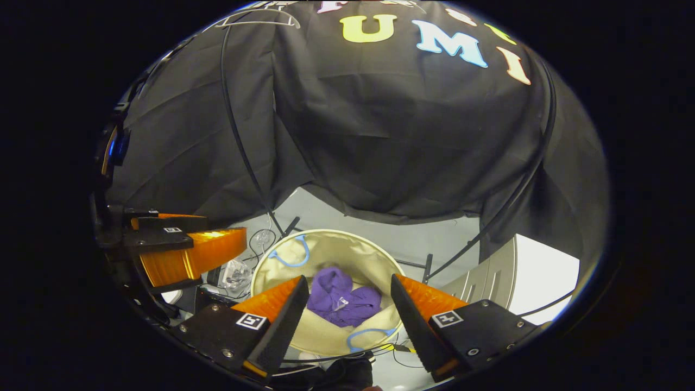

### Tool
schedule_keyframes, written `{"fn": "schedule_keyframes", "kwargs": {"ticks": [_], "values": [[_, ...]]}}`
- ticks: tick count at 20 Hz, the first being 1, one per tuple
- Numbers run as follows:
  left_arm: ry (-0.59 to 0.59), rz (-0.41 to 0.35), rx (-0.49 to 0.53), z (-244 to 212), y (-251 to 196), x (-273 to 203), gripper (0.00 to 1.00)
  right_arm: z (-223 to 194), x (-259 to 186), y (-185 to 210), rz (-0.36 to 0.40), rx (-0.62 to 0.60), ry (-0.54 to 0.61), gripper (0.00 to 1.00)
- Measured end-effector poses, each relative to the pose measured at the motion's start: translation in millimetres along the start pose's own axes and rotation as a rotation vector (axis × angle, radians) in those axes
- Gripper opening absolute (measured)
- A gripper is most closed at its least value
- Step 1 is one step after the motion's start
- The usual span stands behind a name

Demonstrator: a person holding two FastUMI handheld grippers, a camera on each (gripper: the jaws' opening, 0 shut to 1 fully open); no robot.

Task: Grasp the clothes on the hanger with both hands and then place them into the laundry hamper below.

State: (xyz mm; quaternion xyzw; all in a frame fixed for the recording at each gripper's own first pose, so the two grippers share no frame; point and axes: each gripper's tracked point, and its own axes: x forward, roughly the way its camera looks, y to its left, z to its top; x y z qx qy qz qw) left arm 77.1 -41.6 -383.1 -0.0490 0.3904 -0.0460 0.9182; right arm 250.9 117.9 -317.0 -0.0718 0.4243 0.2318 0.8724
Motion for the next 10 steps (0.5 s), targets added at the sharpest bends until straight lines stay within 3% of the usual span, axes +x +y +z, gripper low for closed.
{"fn": "schedule_keyframes", "kwargs": {"ticks": [7, 8, 10], "values": [[-0.228, -0.005, 0.067, 82.3, -1.4, -63.1, 0.94, 64.3, -67.8, -8.8, -0.042, 0.044, -0.193, 0.94], [-0.258, -0.016, 0.071, 96.7, -3.5, -74.4, 0.99, 78.4, -79.6, -11.4, -0.051, 0.047, -0.229, 0.94], [-0.309, -0.029, 0.072, 125.4, -5.0, -99.7, 0.99, 106.3, -107.4, -17.3, -0.067, 0.041, -0.304, 0.94]]}}
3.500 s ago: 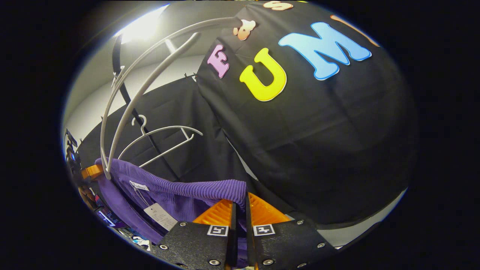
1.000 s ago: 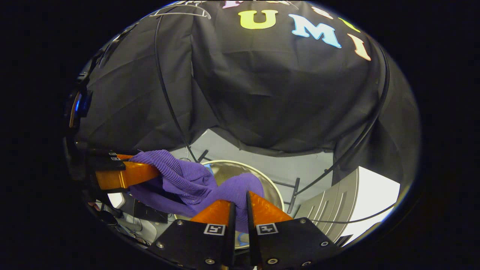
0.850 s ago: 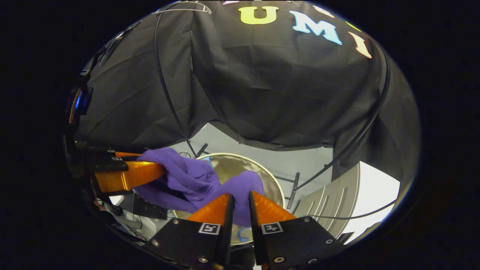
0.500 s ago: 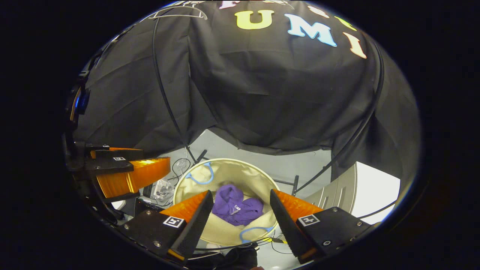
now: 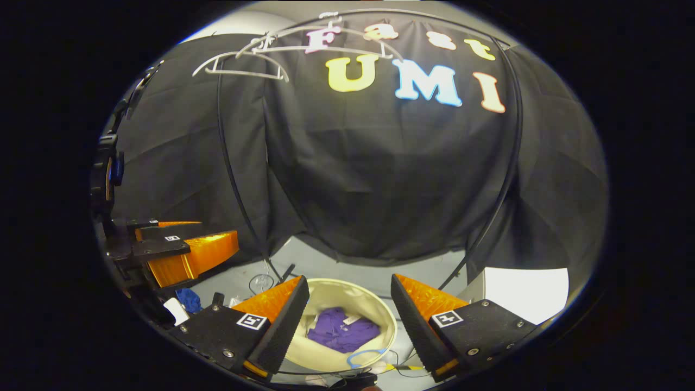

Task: Grasp the clothes on the hanger with both hands and then place them into the laundry hamper below.

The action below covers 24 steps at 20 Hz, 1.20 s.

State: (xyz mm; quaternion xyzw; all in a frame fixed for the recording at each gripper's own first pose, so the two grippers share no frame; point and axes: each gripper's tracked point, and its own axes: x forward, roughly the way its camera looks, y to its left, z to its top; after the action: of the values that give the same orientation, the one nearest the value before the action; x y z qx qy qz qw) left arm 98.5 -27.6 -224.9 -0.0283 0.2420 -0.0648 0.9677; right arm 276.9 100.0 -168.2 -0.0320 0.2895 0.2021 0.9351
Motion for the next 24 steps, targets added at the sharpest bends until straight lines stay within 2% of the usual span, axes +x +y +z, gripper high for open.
{"fn": "schedule_keyframes", "kwargs": {"ticks": [6, 8, 11, 14, 15, 17, 23, 24], "values": [[-0.188, -0.019, 0.021, 108.4, -3.5, -54.0, 0.99, 84.2, -66.9, -21.6, -0.067, -0.004, -0.206, 0.94], [-0.241, -0.020, 0.022, 136.3, -8.2, -72.2, 0.99, 98.3, -83.2, -34.4, -0.093, -0.006, -0.250, 0.92], [-0.309, -0.025, 0.023, 167.8, -14.7, -108.7, 0.99, 123.2, -115.3, -51.3, -0.122, 0.018, -0.323, 0.94], [-0.357, -0.022, 0.020, 186.6, -21.1, -138.3, 0.98, 143.9, -150.3, -67.0, -0.135, 0.023, -0.396, 0.94], [-0.377, -0.024, 0.018, 185.5, -24.3, -149.2, 0.98, 152.4, -162.2, -75.4, -0.149, 0.019, -0.427, 0.92], [-0.413, -0.007, 0.033, 203.1, -27.4, -170.4, 0.98, 168.5, -185.4, -90.3, -0.187, 0.018, -0.486, 0.94], [-0.529, 0.052, 0.067, 215.3, -38.4, -235.1, 0.98, 176.9, -243.2, -122.3, -0.241, 0.024, -0.618, 0.92], [-0.535, 0.061, 0.063, 214.4, -37.8, -239.8, 0.98, 172.9, -252.1, -125.6, -0.253, 0.019, -0.631, 0.94]]}}
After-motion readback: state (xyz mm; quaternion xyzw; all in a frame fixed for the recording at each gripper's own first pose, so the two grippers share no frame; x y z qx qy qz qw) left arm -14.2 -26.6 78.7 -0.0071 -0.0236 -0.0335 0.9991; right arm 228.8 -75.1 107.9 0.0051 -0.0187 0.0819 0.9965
